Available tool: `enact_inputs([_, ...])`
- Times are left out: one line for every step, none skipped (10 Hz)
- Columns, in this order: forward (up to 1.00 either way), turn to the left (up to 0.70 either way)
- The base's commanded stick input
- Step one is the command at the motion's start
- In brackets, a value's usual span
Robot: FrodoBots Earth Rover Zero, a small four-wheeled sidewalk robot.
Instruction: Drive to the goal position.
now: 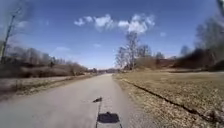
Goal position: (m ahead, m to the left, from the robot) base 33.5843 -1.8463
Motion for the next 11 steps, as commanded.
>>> enact_inputs([1.0,0.2])
enact_inputs([1.0,0.27])
enact_inputs([1.0,0.27])
enact_inputs([1.0,0.06])
enact_inputs([1.0,0.0])
enact_inputs([1.0,0.0])
enact_inputs([1.0,0.0])
enact_inputs([1.0,0.0])
enact_inputs([1.0,0.0])
enact_inputs([1.0,0.0])
enact_inputs([1.0,0.0])
